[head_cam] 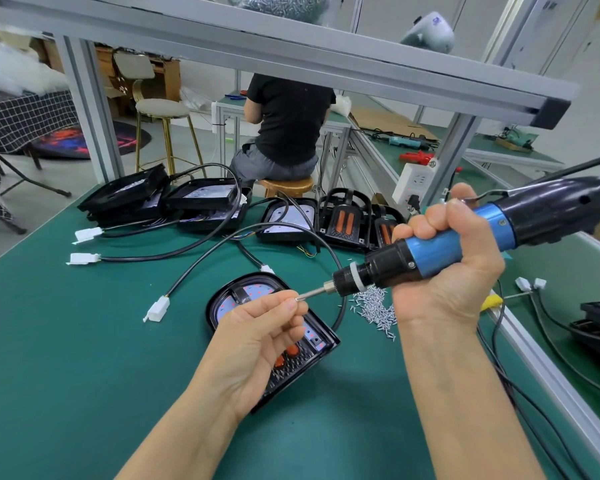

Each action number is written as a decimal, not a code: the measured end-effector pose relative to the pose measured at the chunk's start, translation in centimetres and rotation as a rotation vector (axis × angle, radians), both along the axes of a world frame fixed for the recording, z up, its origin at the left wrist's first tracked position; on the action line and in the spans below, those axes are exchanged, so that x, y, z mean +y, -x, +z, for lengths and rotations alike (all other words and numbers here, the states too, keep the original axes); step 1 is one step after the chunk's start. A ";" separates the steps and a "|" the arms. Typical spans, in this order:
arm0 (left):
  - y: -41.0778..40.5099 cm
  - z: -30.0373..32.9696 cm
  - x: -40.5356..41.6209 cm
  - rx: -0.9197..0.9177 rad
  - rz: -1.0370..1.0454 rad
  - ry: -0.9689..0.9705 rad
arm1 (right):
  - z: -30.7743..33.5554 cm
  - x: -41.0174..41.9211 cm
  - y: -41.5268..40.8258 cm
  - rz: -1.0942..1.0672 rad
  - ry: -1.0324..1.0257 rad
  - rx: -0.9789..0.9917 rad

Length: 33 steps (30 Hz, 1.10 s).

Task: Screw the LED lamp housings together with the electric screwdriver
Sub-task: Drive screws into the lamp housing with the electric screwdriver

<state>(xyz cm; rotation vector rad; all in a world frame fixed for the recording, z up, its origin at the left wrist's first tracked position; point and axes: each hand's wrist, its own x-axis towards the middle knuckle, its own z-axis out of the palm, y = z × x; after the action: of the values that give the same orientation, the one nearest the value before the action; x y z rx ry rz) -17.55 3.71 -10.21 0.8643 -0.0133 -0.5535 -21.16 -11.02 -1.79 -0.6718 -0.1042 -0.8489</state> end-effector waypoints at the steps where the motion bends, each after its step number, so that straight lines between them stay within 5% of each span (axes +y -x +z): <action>1: 0.0 0.0 0.0 0.000 0.000 0.003 | 0.0 0.0 0.0 0.002 -0.001 0.003; 12: 0.2 -0.6 -0.6 -0.239 0.218 -0.167 | -0.2 0.7 -0.4 -0.056 0.042 0.007; 25: -1.5 -0.9 1.7 -0.391 0.190 -0.309 | -1.1 -0.2 -1.0 -0.065 -0.038 0.036; 27: -3.1 -1.5 3.0 -0.406 0.345 -0.460 | -1.2 -0.5 -0.9 -0.068 -0.020 0.030; 29: -5.3 -2.6 4.5 -0.426 0.439 -0.860 | -1.3 -0.6 -1.1 -0.074 -0.008 0.028; 33: -7.6 -3.9 5.5 -0.457 0.197 -1.432 | -2.0 -0.3 -2.2 -0.089 0.025 0.050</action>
<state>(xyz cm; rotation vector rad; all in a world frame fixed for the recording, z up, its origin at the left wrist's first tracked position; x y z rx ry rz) -9.91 9.20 -14.10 2.3453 0.0607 -0.0836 -18.93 -11.28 -3.82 -0.7246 -0.0400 -0.9164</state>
